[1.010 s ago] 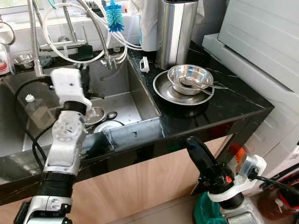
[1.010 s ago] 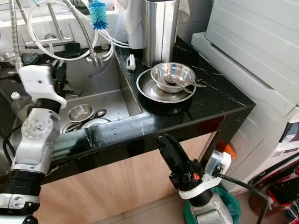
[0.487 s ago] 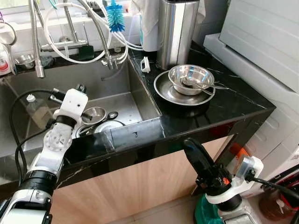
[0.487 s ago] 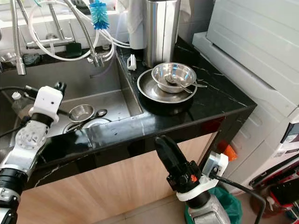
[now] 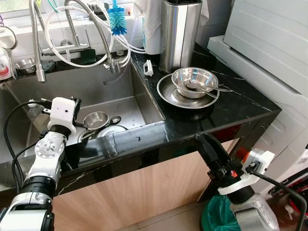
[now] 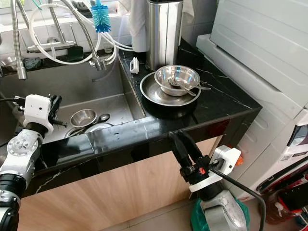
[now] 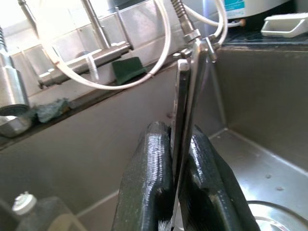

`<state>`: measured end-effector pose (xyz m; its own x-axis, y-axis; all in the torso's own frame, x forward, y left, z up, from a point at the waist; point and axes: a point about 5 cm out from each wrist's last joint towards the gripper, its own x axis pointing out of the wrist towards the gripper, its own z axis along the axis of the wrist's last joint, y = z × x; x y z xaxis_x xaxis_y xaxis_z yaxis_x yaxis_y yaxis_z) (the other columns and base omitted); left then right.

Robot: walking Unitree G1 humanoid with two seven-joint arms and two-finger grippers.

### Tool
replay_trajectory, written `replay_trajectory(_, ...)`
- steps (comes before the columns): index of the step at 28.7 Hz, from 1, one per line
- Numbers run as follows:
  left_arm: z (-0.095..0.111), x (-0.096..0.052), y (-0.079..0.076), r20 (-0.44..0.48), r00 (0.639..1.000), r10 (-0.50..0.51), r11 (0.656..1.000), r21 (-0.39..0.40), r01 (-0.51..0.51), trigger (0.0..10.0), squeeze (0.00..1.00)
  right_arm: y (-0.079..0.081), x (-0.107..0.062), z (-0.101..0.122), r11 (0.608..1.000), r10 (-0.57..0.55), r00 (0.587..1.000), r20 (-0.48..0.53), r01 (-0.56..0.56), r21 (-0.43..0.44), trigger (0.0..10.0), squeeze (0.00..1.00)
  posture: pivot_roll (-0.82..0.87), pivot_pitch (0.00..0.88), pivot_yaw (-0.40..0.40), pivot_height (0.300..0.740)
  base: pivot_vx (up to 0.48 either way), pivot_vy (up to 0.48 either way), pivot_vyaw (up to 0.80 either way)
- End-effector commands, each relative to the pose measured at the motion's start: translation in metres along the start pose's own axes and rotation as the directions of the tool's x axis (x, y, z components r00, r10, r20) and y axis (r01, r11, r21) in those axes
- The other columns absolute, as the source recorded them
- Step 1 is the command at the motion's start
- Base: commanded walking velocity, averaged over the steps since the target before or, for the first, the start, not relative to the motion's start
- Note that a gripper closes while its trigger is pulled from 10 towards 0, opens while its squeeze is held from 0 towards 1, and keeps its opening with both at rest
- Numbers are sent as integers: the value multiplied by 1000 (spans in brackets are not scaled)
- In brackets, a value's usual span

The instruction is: Kitchen organization

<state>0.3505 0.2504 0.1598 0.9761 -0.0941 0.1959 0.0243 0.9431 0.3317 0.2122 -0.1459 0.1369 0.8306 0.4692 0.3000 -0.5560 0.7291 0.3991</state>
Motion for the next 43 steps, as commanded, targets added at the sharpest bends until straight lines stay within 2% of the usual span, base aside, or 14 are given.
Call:
replay_trajectory(1, -5, -5, 2, -13, 1000, -3, 999, -34, 3, 10000, 0, 1, -1, -3, 1000, -13, 1000, -11, 12, -19, 10000, 0, -13, 28, 42, 740, 0, 0, 0)
replay_trajectory(7, -11, -18, -7, 7, 999, -35, 998, -42, 35, 10000, 0, -3, -5, -8, 991, -97, 995, -29, 94, -99, 10000, 0, -17, 6, 47, 740, 0, 0, 0)
replay_trajectory(9, -11, -24, -16, 27, 999, -41, 998, -55, 43, 10000, 0, -10, -5, -6, 971, -175, 985, -6, 172, -163, 10000, 0, -23, 0, 44, 740, 0, 0, 0)
replay_trajectory(10, -13, -28, -21, 34, 999, -29, 997, -75, 31, 10000, 0, -19, -4, -1, 944, -252, 967, 30, 253, -211, 10000, 0, -25, 0, 40, 740, 0, 0, 0)
replay_trajectory(12, -13, -29, -21, 32, 999, -27, 997, -76, 29, 10000, 0, -20, -4, -1, 941, -259, 965, 32, 260, -218, 10000, 0, -25, 0, 40, 740, 0, 0, 0)
replay_trajectory(14, -14, -28, -21, 28, 1000, -4, 994, -108, 7, 10000, 0, -22, -4, 0, 928, -257, 966, 22, 253, -273, 10000, 0, -22, 0, 35, 740, 0, 0, 0)
replay_trajectory(20, -10, -25, -21, 27, 999, 22, 988, -154, -17, 10000, 0, -21, -2, -2, 928, -254, 967, 17, 249, -278, 10000, 0, -17, 0, 38, 740, 0, 0, 0)
replay_trajectory(23, 3, -20, -13, 55, 996, 74, 977, -203, -61, 10000, 0, -19, 0, -5, 923, -261, 965, 26, 258, -285, 10000, 0, -19, 0, 42, 740, 0, 0, 0)
replay_trajectory(28, 25, -17, 0, 119, 986, 114, 970, -226, -85, 10000, 0, -19, 0, -7, 920, -262, 965, 24, 257, -296, 10000, 0, -20, 0, 45, 740, 0, 0, 0)
replay_trajectory(31, 33, -21, 1, 140, 985, 98, 974, -216, -66, 10000, 0, -20, 0, -6, 916, -271, 962, 32, 268, -299, 10000, 0, -19, 1, 45, 740, 0, 0, 0)
replay_trajectory(32, 33, -25, -1, 142, 988, 69, 981, -189, -41, 10000, 0, -20, -1, -6, 915, -271, 962, 33, 269, -301, 10000, 0, -21, 3, 45, 740, 0, 0, 0)
replay_trajectory(35, 32, -27, -3, 141, 989, 52, 984, -175, -27, 10000, 0, -20, -1, -6, 914, -272, 962, 33, 269, -303, 10000, 0, -20, 6, 44, 740, 0, 0, 0)
replay_trajectory(38, 34, -33, 3, 135, 990, 38, 993, -117, -22, 10000, 0, -21, -2, -5, 910, -278, 960, 37, 275, -310, 10000, 0, -20, 7, 45, 740, 0, 0, 0)
replay_trajectory(43, 39, -35, 8, 141, 989, 46, 993, -114, -29, 10000, 0, -22, -2, -5, 908, -279, 960, 35, 276, -315, 10000, 0, -19, 8, 43, 740, 0, 0, 0)
